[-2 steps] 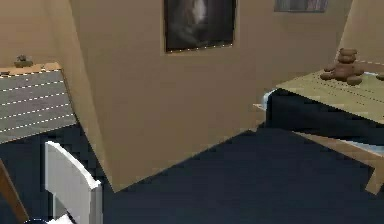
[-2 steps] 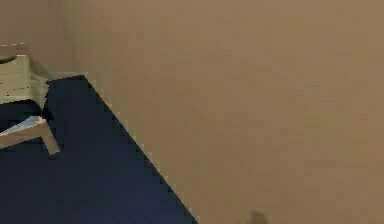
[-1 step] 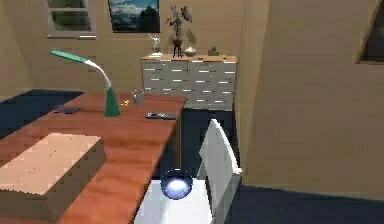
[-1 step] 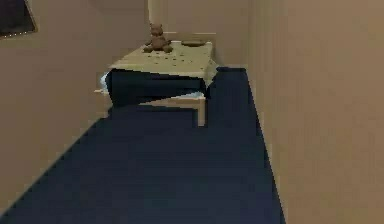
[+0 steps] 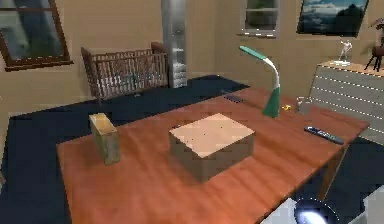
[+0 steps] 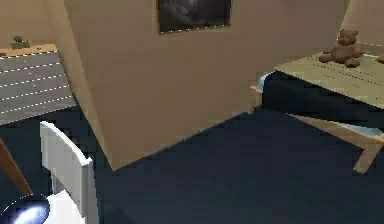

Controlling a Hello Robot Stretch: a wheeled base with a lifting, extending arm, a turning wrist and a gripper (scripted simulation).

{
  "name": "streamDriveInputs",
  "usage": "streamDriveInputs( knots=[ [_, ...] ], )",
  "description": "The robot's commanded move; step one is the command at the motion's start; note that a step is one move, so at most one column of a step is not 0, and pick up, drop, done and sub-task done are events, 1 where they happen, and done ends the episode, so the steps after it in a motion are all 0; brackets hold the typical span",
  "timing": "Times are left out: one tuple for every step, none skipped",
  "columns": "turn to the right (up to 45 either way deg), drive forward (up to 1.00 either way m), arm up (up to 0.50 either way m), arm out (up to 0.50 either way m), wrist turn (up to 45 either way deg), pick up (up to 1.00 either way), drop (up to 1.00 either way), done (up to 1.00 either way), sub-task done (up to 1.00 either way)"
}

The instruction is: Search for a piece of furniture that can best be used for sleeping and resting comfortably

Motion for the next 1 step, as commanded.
streamDriveInputs(
  knots=[
    [45.0,0.0,0.0,0.0,0.0,0.0,0.0,0.0,0.0]
  ],
)
